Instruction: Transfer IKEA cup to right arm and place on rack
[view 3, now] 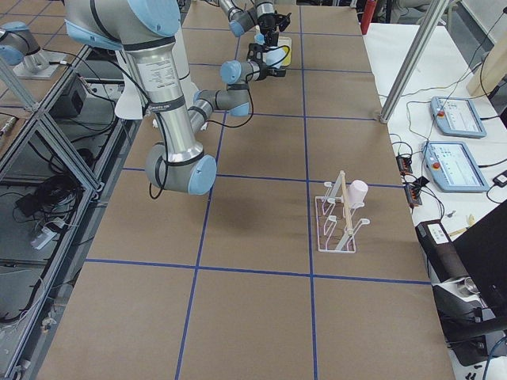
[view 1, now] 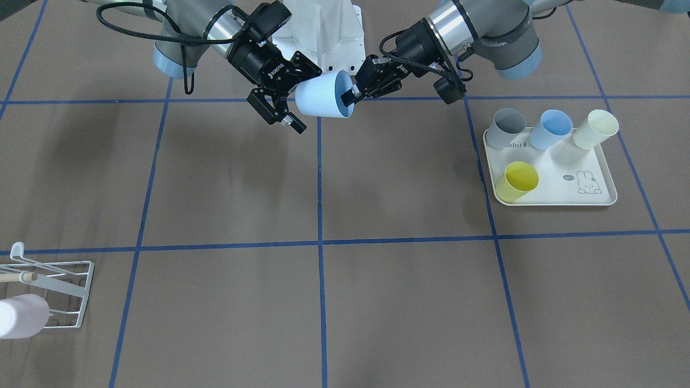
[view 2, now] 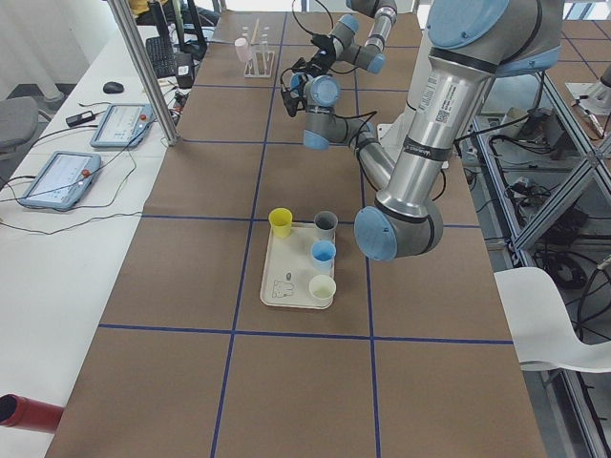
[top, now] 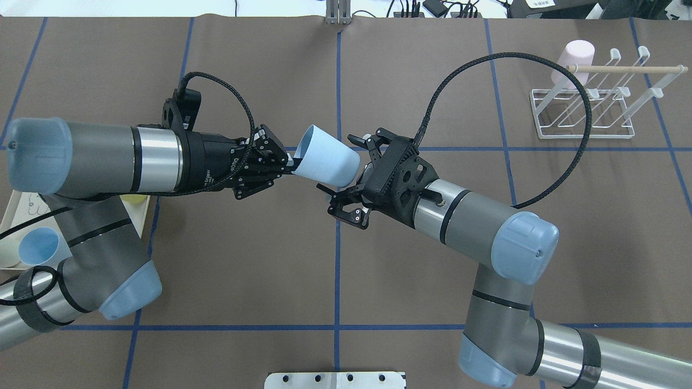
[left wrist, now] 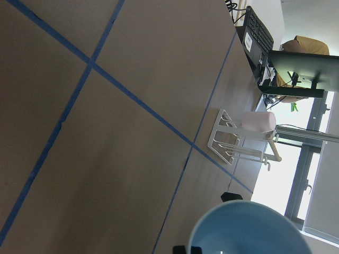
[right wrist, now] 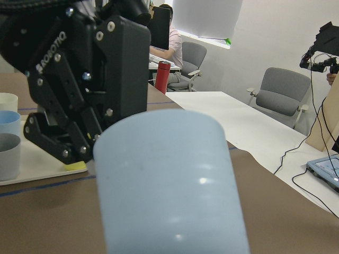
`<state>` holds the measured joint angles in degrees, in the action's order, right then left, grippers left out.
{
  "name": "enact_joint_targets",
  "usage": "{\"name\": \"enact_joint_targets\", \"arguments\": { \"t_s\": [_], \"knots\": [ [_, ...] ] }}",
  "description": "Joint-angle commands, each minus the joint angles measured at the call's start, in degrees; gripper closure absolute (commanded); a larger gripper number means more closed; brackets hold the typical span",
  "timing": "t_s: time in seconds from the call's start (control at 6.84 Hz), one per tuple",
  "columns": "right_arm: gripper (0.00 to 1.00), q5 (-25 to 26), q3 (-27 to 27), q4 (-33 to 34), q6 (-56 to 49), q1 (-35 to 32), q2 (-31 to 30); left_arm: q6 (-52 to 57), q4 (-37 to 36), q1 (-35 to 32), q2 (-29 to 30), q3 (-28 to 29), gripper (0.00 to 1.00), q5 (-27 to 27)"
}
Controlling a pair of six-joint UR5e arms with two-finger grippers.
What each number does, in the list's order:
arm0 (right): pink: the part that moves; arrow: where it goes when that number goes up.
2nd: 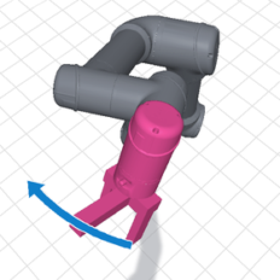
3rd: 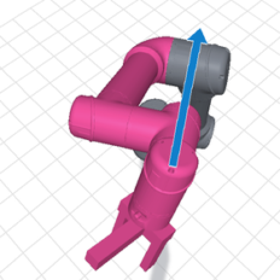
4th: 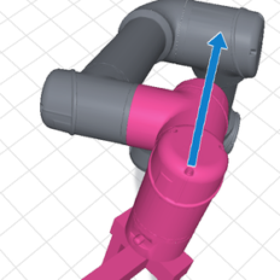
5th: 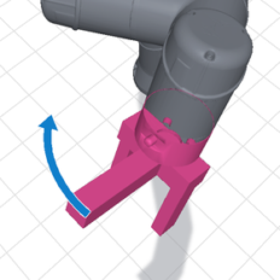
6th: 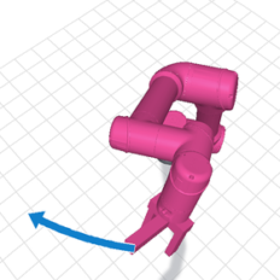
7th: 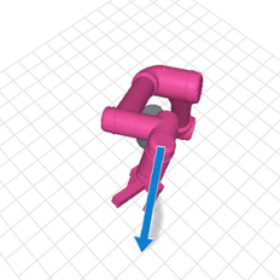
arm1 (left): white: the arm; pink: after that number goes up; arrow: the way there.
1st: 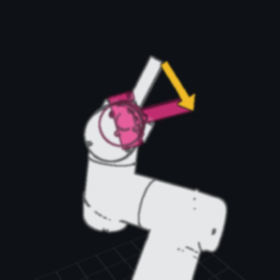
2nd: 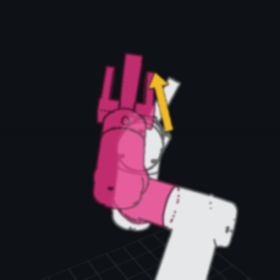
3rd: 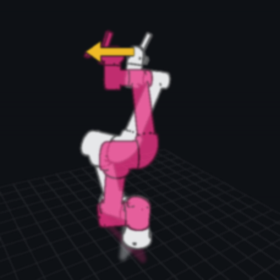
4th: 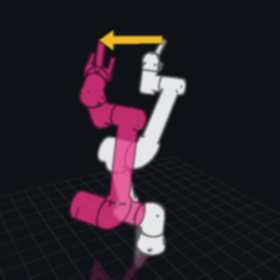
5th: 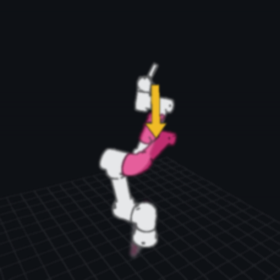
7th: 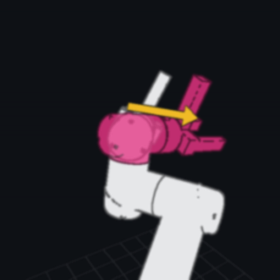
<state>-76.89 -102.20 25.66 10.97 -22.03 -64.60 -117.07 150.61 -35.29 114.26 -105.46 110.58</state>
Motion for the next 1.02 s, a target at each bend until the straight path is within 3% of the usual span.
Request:
{"name": "enact_joint_targets", "arguments": {
  "t_s": [0.0, 0.58, 0.73, 0.88],
  "knots": [
    [0.01, 0.1, 0.1, 0.0, -0.1, 0.1, -0.1, 1.5, 0.0, 0.1, -0.1, 0.5, 1.0, -0.4],
    [0.03, 0.2, 0.2, 0.0, -0.2, 0.1, -0.1, 2.1, 0.1, 0.1, 0.3, 1.7, 1.0, -0.9],
    [0.16, 0.2, 0.1, 0.0, -0.2, 0.1, -0.1, 2.1, 0.1, 0.1, 0.4, 1.7, 1.0, -0.9],
    [0.23, 0.2, 0.2, 0.0, -0.2, 0.1, 0.0, 2.1, 0.1, 0.1, 0.4, 1.7, 1.0, -0.9]
  ]
}}
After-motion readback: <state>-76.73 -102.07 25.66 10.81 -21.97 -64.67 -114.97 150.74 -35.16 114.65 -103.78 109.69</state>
